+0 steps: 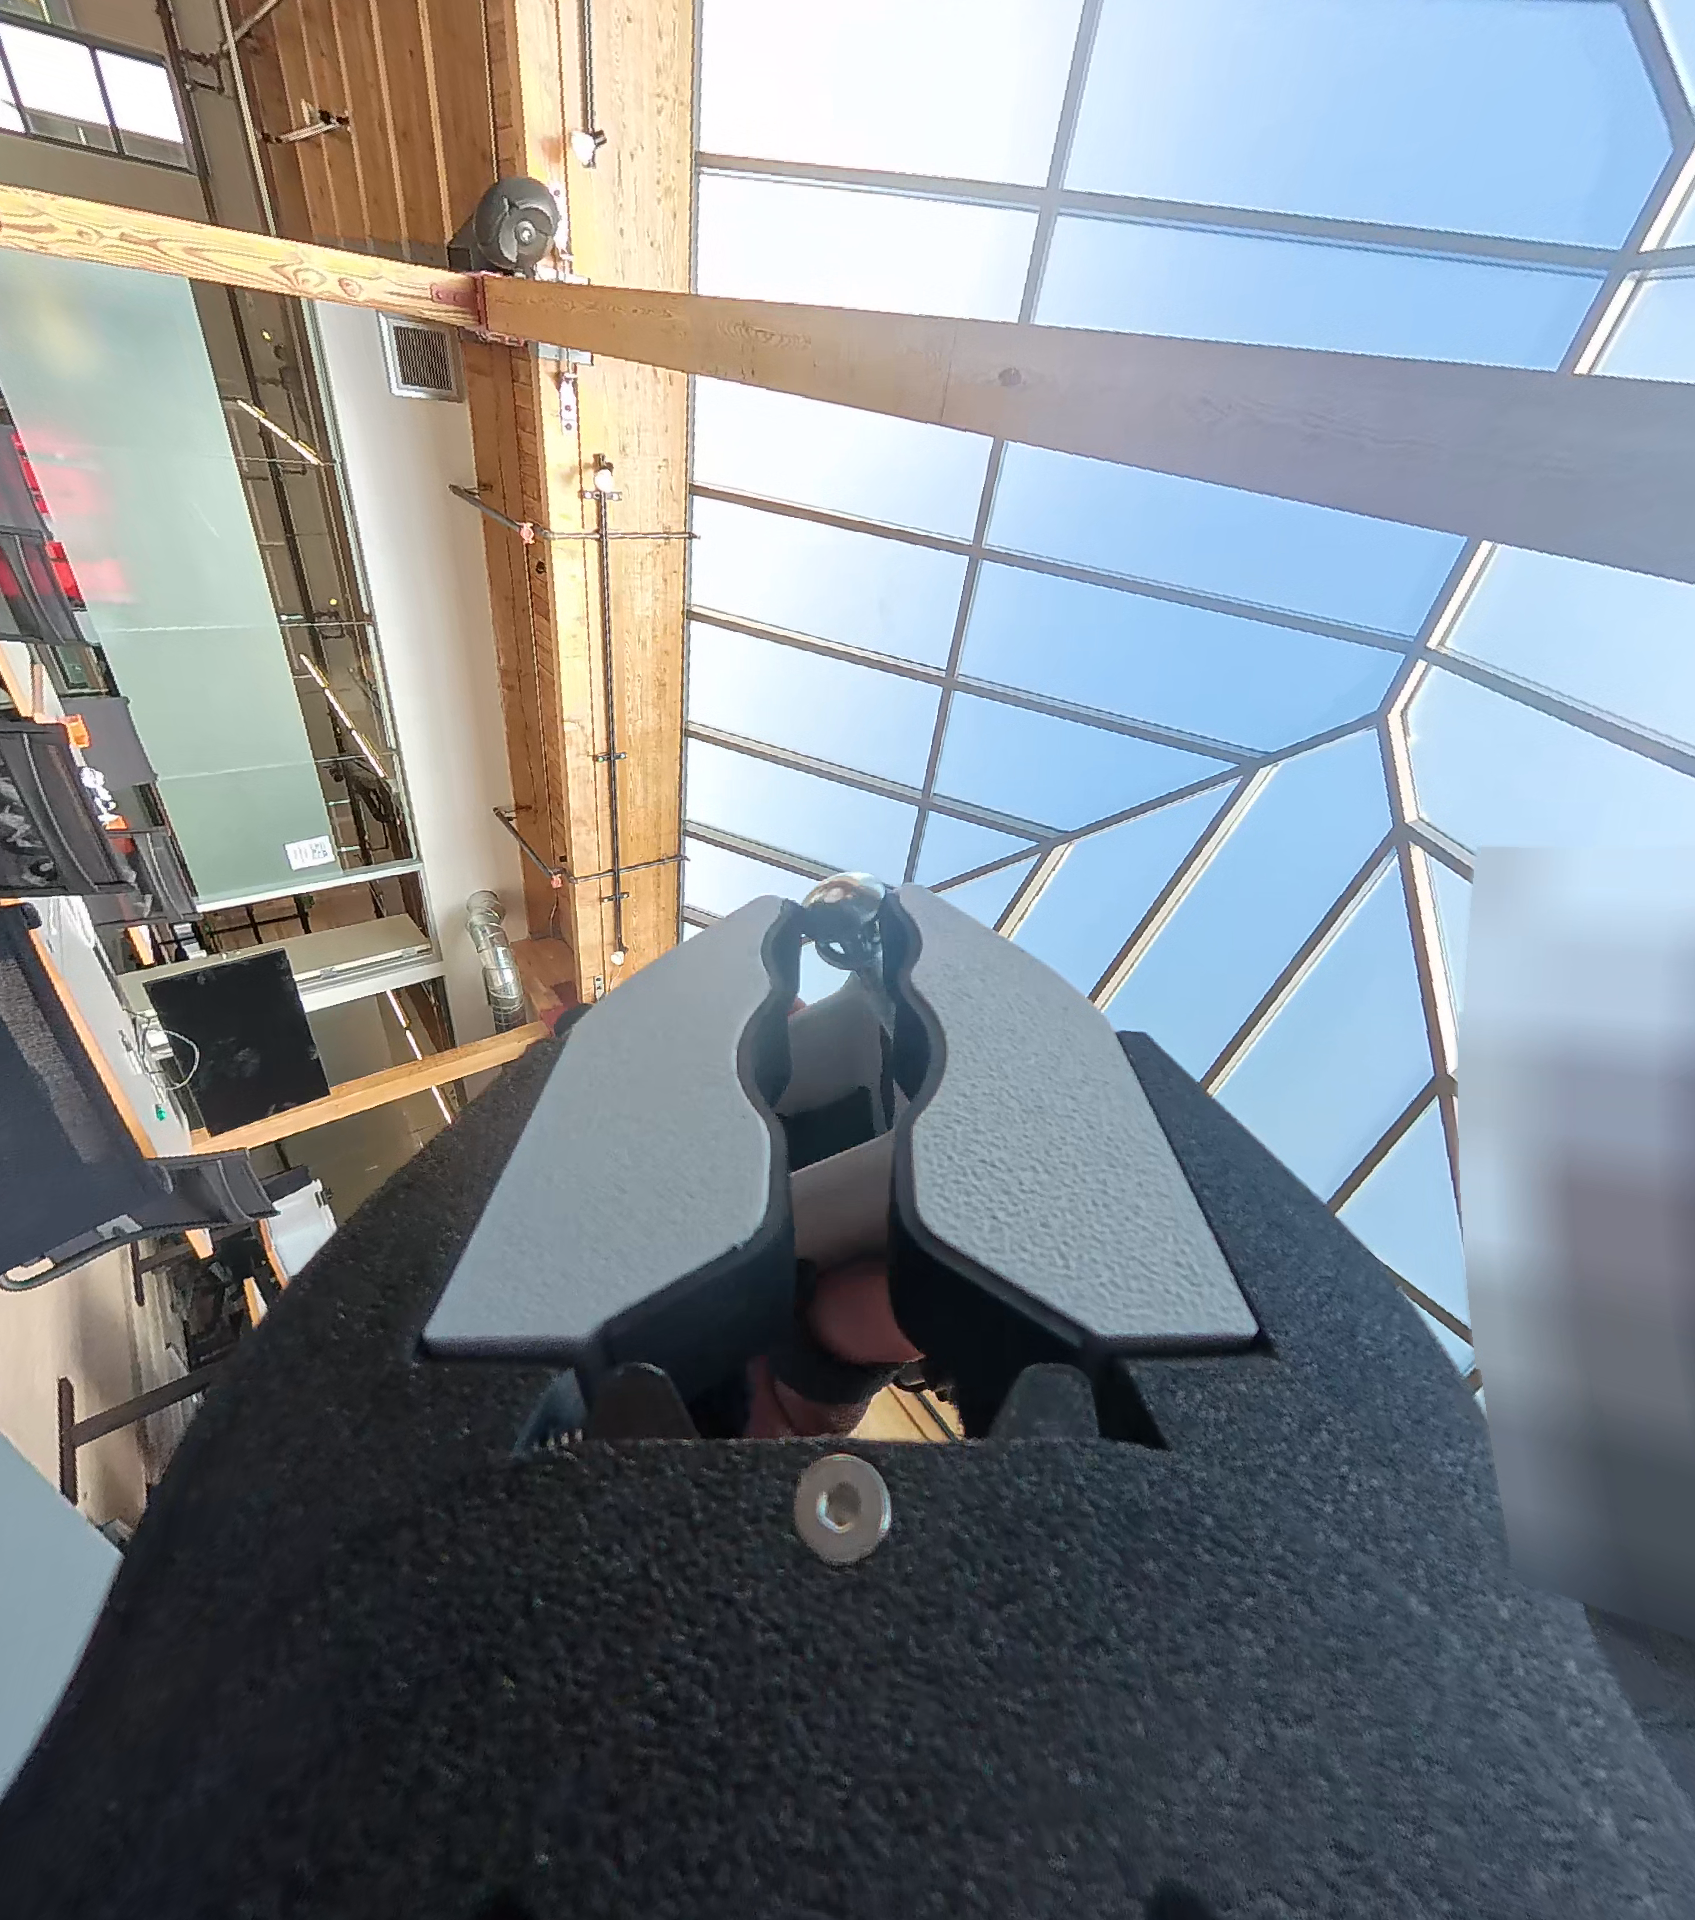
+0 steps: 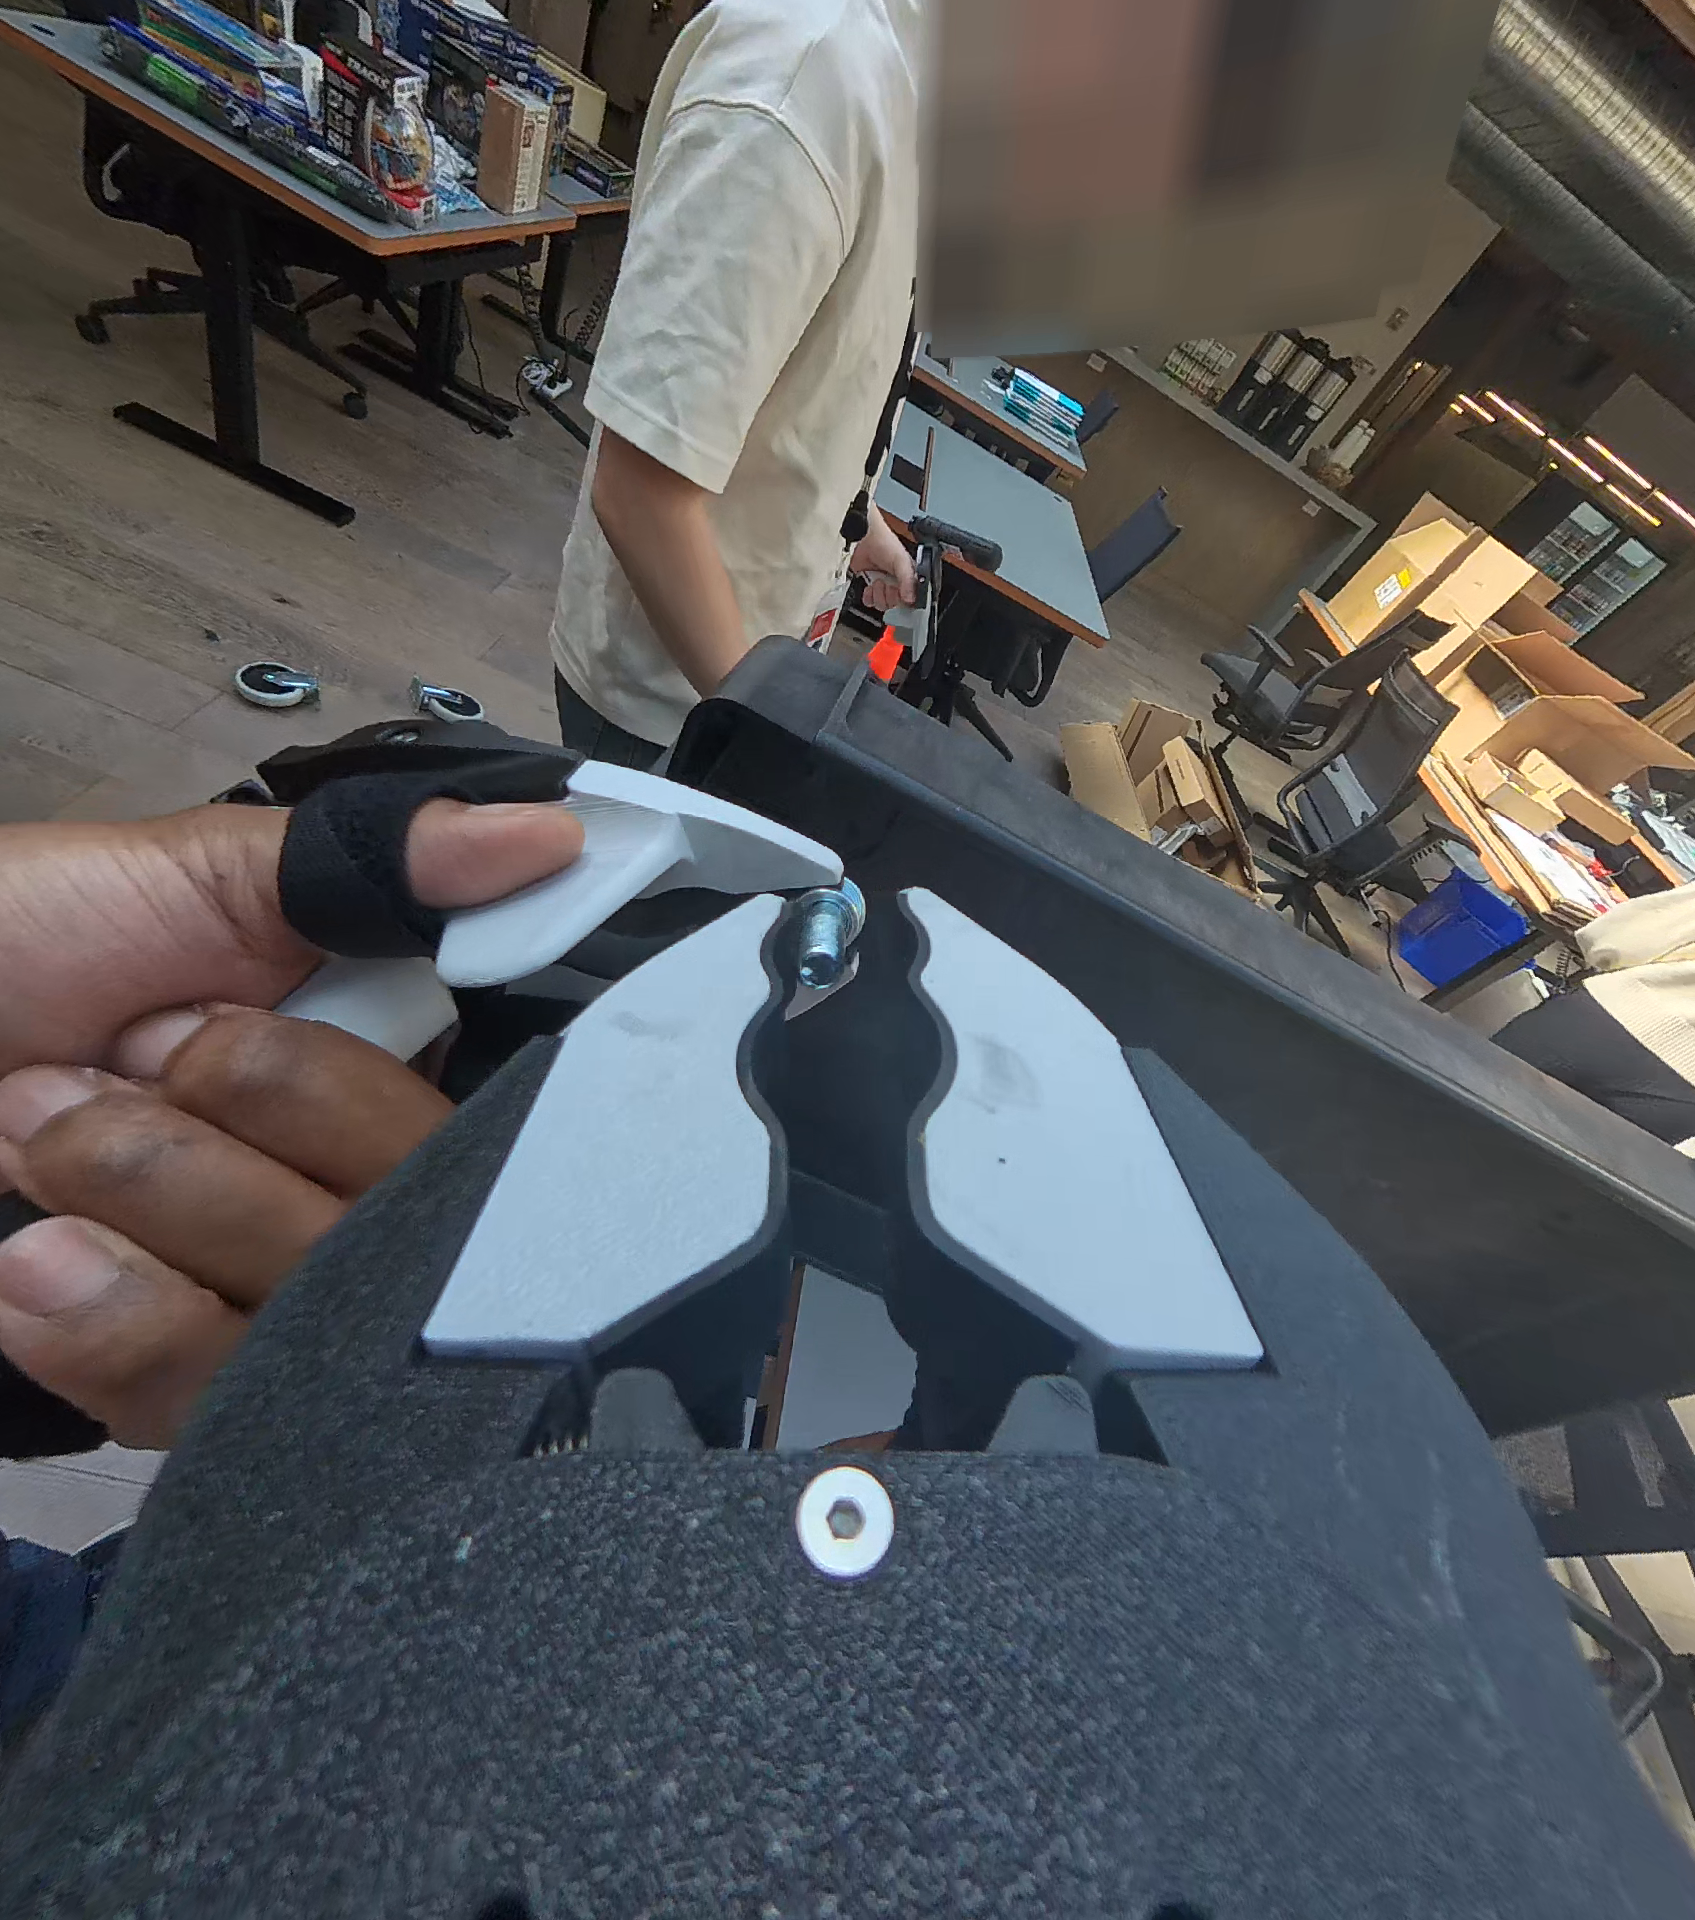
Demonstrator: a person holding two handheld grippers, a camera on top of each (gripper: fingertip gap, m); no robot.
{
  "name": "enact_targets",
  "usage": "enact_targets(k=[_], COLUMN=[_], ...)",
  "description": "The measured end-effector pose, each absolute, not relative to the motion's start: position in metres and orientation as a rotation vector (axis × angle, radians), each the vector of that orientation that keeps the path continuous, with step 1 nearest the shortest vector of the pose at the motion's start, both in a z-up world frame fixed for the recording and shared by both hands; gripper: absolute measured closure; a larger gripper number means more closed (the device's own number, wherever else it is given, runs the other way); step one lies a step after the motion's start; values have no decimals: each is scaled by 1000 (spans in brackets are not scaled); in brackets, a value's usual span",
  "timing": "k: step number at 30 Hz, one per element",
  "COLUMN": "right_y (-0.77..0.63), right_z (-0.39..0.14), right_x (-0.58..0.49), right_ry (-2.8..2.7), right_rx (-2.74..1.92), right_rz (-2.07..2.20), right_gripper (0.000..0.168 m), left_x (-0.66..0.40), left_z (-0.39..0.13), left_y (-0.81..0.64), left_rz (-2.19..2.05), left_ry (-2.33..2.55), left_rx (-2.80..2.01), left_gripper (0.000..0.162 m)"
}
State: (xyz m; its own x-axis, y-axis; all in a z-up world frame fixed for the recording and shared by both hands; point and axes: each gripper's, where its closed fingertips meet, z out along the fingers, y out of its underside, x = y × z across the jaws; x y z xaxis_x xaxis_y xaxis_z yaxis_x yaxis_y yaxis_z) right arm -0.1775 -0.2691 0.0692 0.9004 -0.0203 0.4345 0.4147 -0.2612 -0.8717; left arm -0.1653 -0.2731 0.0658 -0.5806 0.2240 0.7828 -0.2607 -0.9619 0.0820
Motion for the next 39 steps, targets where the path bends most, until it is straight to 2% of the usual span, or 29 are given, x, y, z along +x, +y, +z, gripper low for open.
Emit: enact_targets(k=[7, 20, 22, 30, 34, 39], right_y=[-263, -262, -263, -272, -278, -285], right_z=[60, 54, 59, 74, 81, 90], right_x=[-178, -175, -174, -165, -168, -176], right_ry=[-338, -310, -282, -202, -211, -264], right_rx=[-1865, -1903, -1873, -1791, -1747, -1668], right_rz=[-423, -322, -287, -137, -65, 89], right_gripper=[160, 161, 161, 161, 161, 161], left_x=[-166, -167, -169, -184, -189, -193], left_z=[63, 57, 59, 68, 74, 94], left_y=[-271, -268, -264, -259, -256, -265], left_rz=[2570, 2567, 2574, 2654, 2722, 2745], left_ry=[-78, -149, -133, -261, -327, -305], left_rx=[1280, 1264, 1222, 1067, 1008, 814], left_gripper=[148, 146, 143, 107, 97, 93])
